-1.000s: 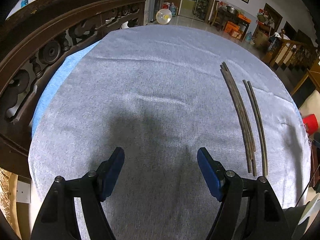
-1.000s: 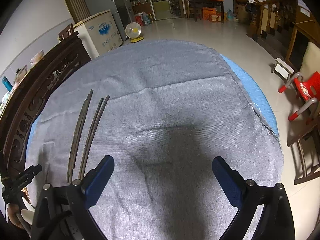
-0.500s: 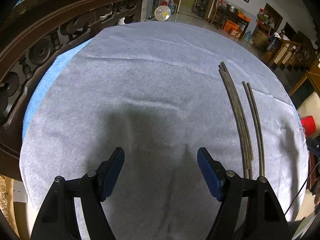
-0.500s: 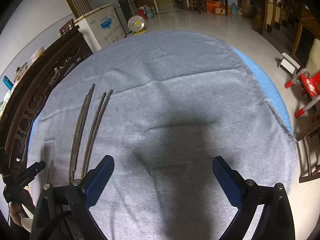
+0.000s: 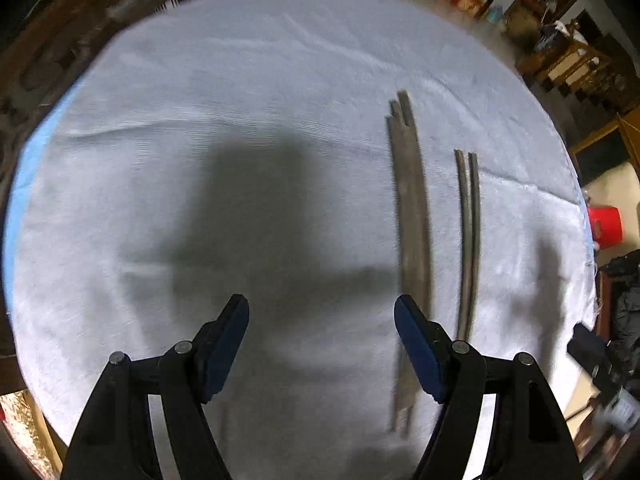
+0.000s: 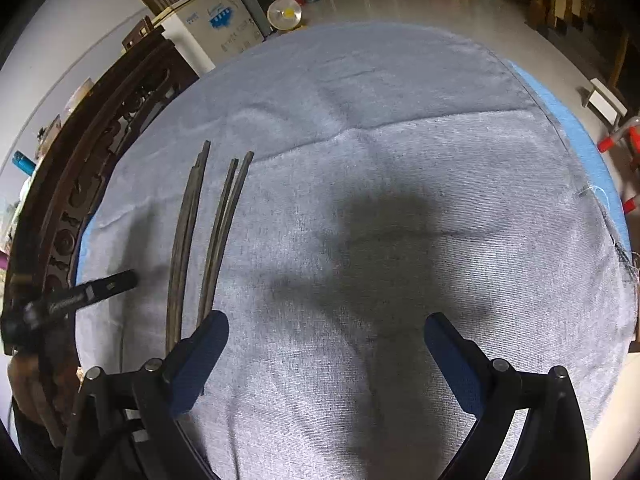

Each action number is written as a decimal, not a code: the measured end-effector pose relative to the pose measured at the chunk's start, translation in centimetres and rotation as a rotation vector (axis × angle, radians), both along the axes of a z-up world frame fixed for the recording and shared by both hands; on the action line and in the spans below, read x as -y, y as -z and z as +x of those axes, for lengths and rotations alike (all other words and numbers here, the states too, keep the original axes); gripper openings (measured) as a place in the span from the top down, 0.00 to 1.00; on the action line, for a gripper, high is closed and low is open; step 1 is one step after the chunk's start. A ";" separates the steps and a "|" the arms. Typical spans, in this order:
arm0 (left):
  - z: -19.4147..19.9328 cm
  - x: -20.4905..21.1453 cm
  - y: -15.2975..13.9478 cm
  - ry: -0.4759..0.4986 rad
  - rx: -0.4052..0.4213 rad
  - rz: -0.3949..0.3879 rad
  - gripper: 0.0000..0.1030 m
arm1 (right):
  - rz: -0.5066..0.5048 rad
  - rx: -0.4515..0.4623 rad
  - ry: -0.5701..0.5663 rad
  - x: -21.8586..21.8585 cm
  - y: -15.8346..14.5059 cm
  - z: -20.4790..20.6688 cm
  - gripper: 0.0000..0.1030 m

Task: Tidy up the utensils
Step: 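Position the left gripper over one chopstick while the right gripper hovers over another, then lower and close the left gripper on a chopstick while the right gripper closes on another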

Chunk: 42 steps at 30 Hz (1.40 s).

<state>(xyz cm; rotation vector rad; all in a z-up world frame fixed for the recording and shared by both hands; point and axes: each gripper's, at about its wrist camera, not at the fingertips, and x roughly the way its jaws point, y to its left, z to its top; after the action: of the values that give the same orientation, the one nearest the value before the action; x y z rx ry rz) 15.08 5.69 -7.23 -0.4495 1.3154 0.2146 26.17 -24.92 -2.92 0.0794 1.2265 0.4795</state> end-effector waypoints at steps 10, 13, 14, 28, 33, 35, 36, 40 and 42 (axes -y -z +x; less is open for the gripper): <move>4.3 2.0 1.4 0.017 -0.112 0.081 0.33 | 0.016 -0.012 -0.012 -0.1 -0.1 0.7 0.03; 4.4 1.4 1.0 0.018 -0.113 0.086 0.56 | 0.013 -0.021 -0.016 -0.5 0.0 1.1 0.03; 4.2 1.0 1.0 0.009 -0.121 0.076 0.59 | 0.014 -0.021 -0.020 -0.6 0.0 1.1 0.03; 4.7 -1.6 0.8 -0.045 -0.135 0.062 0.58 | 0.074 -0.206 -0.040 -5.4 0.8 5.3 0.03; 6.1 -1.5 1.0 -0.033 -0.133 0.099 0.58 | 0.046 -0.299 -0.047 -9.4 2.0 7.8 0.21; 6.2 -1.7 1.0 -0.028 -0.131 0.100 0.58 | 0.007 -0.322 -0.048 -10.9 2.7 8.4 0.38; 6.1 -1.8 1.1 -0.023 -0.131 0.104 0.58 | -0.020 -0.326 -0.044 -11.6 3.0 8.7 0.41; 6.6 -1.7 1.1 -0.010 -0.131 0.126 0.58 | -0.108 -0.317 -0.055 -13.7 3.3 9.2 0.61; 6.9 -1.8 1.2 -0.003 -0.135 0.137 0.58 | -0.144 -0.329 -0.071 -14.6 3.5 9.1 0.67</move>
<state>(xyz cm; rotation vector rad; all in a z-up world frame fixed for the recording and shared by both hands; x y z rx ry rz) 22.01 7.45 -8.46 -0.3248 1.4223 0.3408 35.26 -10.31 -6.39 -0.0089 1.5876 0.4497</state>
